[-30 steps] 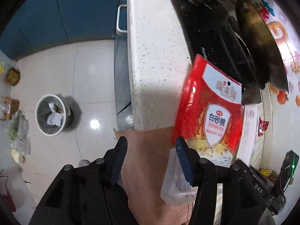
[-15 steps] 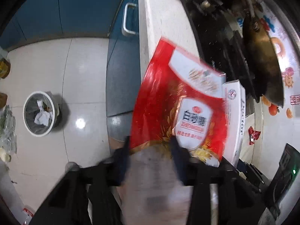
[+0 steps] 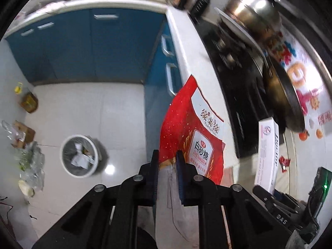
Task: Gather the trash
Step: 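Lift the sugar bag and toothpaste box and carry both toward the bin, then open both tools over the bin to drop the bag and box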
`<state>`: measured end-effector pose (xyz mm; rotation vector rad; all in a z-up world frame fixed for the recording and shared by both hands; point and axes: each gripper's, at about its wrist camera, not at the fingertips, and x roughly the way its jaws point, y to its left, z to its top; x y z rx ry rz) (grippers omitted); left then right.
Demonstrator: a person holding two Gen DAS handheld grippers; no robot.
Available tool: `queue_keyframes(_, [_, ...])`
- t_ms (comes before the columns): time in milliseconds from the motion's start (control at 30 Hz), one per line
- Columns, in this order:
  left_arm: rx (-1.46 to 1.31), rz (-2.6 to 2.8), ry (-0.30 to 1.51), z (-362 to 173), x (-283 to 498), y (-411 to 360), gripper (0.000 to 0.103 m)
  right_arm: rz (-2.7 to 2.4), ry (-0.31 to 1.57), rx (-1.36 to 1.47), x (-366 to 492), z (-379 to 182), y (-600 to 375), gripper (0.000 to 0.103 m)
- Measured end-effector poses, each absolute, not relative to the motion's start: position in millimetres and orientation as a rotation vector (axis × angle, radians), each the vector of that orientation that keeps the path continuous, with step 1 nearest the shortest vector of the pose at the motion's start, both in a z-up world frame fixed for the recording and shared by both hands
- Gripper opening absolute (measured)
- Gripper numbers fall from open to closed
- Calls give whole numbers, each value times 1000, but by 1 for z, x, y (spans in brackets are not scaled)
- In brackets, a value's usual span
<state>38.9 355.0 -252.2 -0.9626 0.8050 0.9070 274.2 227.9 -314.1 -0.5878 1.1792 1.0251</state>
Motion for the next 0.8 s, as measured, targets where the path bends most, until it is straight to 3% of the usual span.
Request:
queue_keyframes(233, [-911,1040,838,-255,-62,392,12,1139,1196,-571,172,-297,273,48])
queue_keyframes(367, [-926,1134,903,-307,-122,417,12,1187,1255,-635,96,-347,306,48])
queue_keyframes(800, [-1061,1222,1188,-617,-265,485,13,1210,1562,-904,-78,-684,411,48])
